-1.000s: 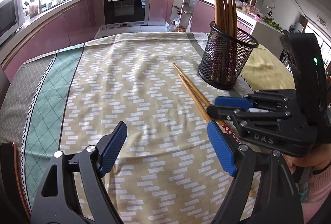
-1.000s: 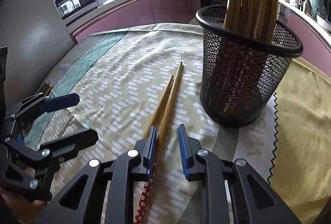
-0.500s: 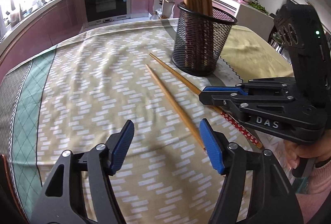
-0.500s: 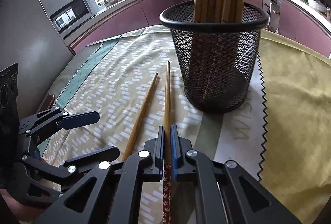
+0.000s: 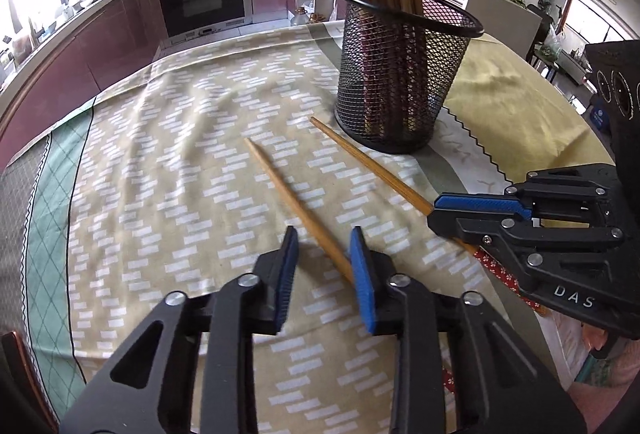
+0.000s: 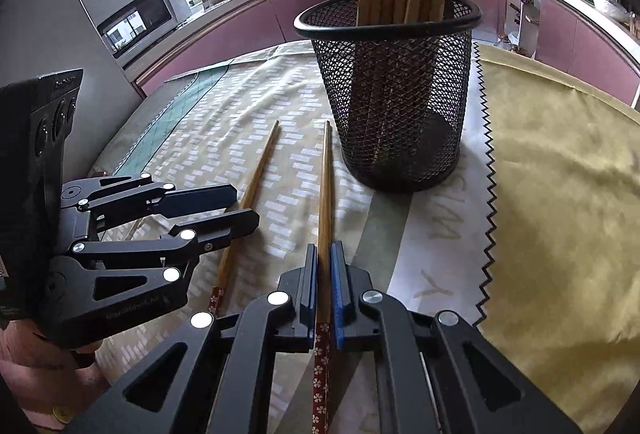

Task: Organize utensils
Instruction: 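Close the left gripper on one chopstick while the right gripper grasps the other, then lift the left gripper's chopstick upright while the right gripper raises its own, then lower both held chopsticks into the black mesh cup beside the others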

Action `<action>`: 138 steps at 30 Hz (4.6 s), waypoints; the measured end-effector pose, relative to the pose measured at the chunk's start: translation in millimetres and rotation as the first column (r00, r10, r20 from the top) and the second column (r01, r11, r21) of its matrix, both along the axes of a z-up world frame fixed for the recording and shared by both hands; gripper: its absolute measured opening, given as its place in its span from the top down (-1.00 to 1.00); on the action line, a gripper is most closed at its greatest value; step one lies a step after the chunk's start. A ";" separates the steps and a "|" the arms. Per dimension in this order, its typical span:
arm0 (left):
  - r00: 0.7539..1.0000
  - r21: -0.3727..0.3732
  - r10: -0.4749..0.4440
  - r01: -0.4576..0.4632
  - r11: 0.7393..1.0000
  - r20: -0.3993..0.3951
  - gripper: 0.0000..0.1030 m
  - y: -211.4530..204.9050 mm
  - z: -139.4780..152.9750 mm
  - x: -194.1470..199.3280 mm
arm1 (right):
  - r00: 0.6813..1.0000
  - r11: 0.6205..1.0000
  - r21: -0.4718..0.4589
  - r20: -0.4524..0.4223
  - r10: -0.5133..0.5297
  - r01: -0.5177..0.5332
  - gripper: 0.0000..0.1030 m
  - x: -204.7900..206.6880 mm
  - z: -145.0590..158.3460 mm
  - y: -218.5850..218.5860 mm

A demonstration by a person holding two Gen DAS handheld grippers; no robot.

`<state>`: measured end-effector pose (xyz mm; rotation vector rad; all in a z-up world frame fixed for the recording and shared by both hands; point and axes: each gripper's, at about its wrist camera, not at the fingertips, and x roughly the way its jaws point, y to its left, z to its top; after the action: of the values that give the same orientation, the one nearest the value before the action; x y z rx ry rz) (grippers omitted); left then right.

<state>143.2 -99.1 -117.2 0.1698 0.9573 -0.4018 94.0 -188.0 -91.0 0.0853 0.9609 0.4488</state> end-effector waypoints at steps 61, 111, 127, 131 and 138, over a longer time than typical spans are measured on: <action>0.987 -0.231 -0.008 0.045 0.972 0.159 0.86 43.6 104.3 -50.4 | 0.972 0.981 0.189 0.234 0.006 -0.051 0.89 -35.8 80.4 -43.5; 0.930 -0.319 -0.035 0.160 0.934 0.365 0.86 18.0 203.2 -31.8 | 0.881 0.981 0.193 0.467 -0.078 -0.016 0.89 -8.1 172.6 -62.9; 0.910 -0.296 -0.030 0.166 0.941 0.414 0.86 -4.8 217.9 -31.4 | 0.880 0.974 0.224 0.460 -0.121 0.017 0.89 16.9 175.4 -72.1; 0.911 -0.288 -0.023 0.154 0.945 0.411 0.86 -8.6 218.7 -24.6 | 0.882 0.973 0.228 0.454 -0.130 0.026 0.89 20.7 171.1 -72.4; 0.918 -0.278 -0.019 0.139 0.951 0.396 0.86 -17.1 216.2 -21.7 | 0.889 0.972 0.231 0.435 -0.144 0.045 0.89 28.3 164.1 -72.5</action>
<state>121.5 -116.3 99.0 0.0076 0.4876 -0.5610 122.3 -260.5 73.2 0.2149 0.4460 0.4553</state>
